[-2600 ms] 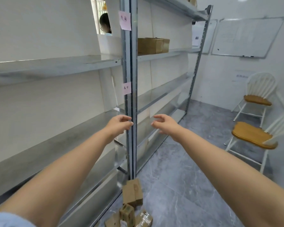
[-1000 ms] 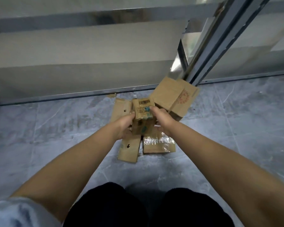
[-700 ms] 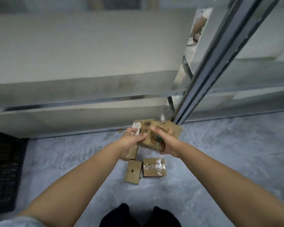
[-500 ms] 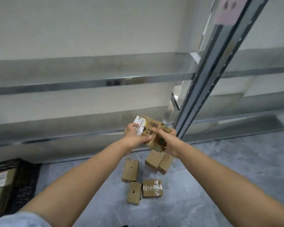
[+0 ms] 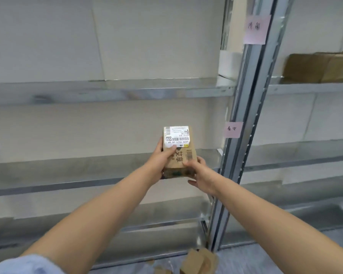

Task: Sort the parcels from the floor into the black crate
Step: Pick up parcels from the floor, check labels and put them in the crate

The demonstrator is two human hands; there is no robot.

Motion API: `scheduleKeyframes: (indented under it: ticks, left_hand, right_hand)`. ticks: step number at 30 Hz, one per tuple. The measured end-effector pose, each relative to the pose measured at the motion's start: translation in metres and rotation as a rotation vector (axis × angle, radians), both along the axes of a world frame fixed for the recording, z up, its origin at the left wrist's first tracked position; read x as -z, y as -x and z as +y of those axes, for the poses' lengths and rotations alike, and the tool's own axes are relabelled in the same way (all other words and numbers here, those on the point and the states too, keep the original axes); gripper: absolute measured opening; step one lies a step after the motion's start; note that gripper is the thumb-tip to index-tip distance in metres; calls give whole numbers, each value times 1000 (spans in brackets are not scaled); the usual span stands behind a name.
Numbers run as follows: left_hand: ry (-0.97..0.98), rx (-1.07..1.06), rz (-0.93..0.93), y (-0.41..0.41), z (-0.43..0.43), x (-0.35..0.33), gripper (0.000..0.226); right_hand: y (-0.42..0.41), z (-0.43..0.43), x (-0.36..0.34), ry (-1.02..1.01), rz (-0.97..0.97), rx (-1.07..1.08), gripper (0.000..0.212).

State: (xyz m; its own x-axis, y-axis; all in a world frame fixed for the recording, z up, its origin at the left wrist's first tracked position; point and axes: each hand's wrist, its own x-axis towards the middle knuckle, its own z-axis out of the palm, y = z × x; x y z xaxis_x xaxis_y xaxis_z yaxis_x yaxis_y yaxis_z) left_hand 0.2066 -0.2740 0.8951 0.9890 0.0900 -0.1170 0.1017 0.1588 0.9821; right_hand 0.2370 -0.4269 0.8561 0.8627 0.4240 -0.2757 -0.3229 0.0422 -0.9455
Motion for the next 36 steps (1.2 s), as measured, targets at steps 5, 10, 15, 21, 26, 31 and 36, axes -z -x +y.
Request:
scheduleKeyframes:
  ticks: [5, 10, 15, 21, 26, 31, 36]
  left_hand:
    - [23, 25, -139, 4, 19, -20, 43]
    - [15, -50, -166, 21, 31, -32, 42]
    - [2, -400, -27, 62, 65, -28, 73]
    - [-435, -383, 135, 135, 117, -31, 100]
    - [-376, -189, 328, 178, 126, -11, 57]
    - [-278, -253, 391, 205, 143, 2, 60]
    - [-210, -411, 271, 220, 166, 4, 62]
  right_hand:
    - [4, 7, -26, -60, -81, -201, 53]
    - [3, 28, -43, -1, -140, -259, 28]
    - [4, 53, -53, 88, -263, -408, 39]
    - [13, 84, -58, 234, -351, -732, 22]
    - [37, 117, -56, 139, -234, -749, 58]
    - [61, 143, -47, 117, -247, -642, 43]
    - [71, 164, -46, -25, -95, -312, 49]
